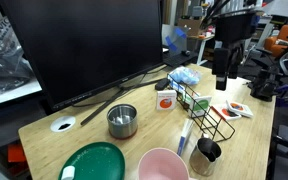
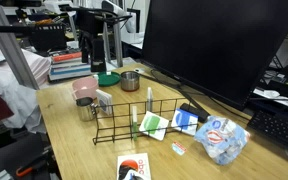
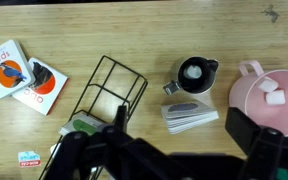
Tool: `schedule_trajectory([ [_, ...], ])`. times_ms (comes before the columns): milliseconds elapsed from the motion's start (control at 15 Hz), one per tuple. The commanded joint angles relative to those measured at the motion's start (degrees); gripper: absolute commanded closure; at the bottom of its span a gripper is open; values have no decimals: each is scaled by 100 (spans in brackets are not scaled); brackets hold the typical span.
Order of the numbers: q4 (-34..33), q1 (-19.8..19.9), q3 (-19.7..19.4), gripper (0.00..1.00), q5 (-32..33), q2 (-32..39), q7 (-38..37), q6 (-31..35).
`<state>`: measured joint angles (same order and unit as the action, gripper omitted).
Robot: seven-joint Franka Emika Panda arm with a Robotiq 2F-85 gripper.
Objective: Take the book near to the silver cup and put it in the black rack
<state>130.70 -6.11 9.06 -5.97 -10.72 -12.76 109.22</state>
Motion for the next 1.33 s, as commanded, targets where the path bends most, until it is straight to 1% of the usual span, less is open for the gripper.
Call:
schedule_trajectory([
  [0, -7, -25, -25, 0, 6, 2, -3, -7],
  [600, -7, -25, -25, 0, 6, 2, -3, -6],
  [867, -225, -12, -69, 0, -248, 391, -77, -223],
  [1267, -359, -5, -136, 0, -818, 1095, -920, 116],
])
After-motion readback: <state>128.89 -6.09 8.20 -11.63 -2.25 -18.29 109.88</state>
